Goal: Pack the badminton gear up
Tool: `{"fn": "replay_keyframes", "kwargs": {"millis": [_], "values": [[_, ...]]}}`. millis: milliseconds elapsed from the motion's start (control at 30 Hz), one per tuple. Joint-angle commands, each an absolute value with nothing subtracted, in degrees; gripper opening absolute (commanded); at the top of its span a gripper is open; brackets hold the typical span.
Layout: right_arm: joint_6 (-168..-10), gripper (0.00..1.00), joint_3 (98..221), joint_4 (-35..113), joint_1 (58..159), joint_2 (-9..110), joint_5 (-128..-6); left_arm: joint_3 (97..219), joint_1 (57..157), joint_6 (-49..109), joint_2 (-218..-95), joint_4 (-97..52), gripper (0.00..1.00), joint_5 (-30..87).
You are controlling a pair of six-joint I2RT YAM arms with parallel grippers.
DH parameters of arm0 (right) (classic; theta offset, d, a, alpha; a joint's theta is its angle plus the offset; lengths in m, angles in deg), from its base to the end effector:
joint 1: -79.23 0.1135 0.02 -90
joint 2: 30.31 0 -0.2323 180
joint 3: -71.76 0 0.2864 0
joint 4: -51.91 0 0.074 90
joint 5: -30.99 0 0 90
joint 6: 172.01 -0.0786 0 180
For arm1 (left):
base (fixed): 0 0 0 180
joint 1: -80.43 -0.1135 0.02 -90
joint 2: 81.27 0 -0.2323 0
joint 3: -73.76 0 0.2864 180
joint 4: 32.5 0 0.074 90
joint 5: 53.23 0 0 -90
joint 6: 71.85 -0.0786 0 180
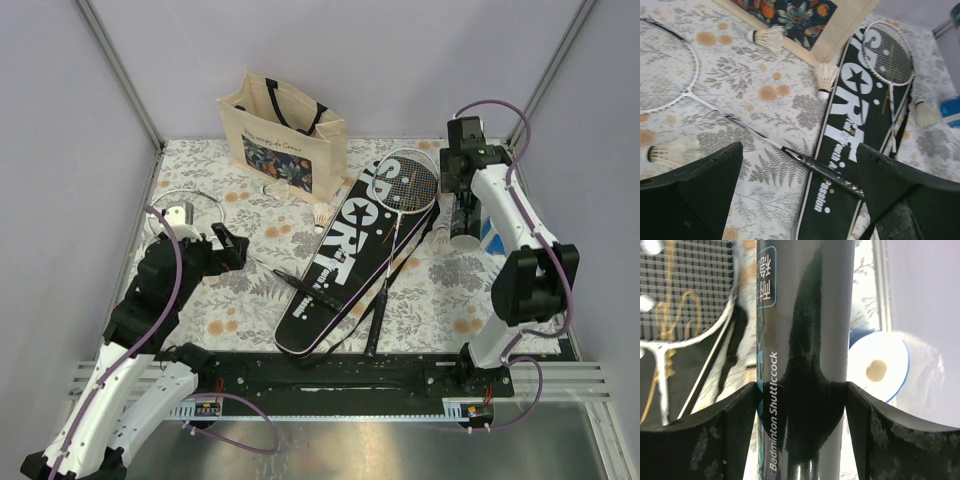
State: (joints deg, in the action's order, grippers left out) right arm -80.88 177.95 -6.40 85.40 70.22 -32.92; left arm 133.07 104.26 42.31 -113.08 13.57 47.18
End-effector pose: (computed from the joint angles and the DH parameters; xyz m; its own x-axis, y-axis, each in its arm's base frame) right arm 0.4364 0.0124 0.2552 -0.7935 -0.1036 -0.5997 0.1531 0.9197 -0.3615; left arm 0.2070 -0.0759 0.3200 -0.3643 -0.2792 -0.8885 0.1004 0.9367 -0.3355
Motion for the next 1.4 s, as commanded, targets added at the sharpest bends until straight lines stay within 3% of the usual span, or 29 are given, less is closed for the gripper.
{"fn": "replay_keyframes", "kwargs": {"millis": [0,133,300,600,933,1367], "values": [[-87.3,0.47,172.2,-4.2,89.5,57.8,-37.0,132.9,104.1,50.6,-113.4,7.7,0.98,38.2],[-92.1,0.47,162.2,1.0,91.6,45.2,-44.0,131.5,104.1,53.2,-116.8,0.1,0.97,27.3],[-97.6,0.43,152.3,10.7,94.2,31.8,-56.8,133.7,104.1,55.8,-123.6,-7.0,0.98,22.9],[-109.7,0.41,140.5,29.4,106.8,21.6,-69.8,134.9,104.3,67.8,-132.4,-28.6,0.99,10.8],[-115.2,0.42,137.6,46.4,120.4,28.7,-72.5,129.6,106.4,70.9,-136.0,-39.2,0.99,6.9],[-119.1,0.43,139.3,56.9,125.3,39.4,-80.0,118.5,106.6,78.6,-134.2,-51.7,0.99,8.1]]}}
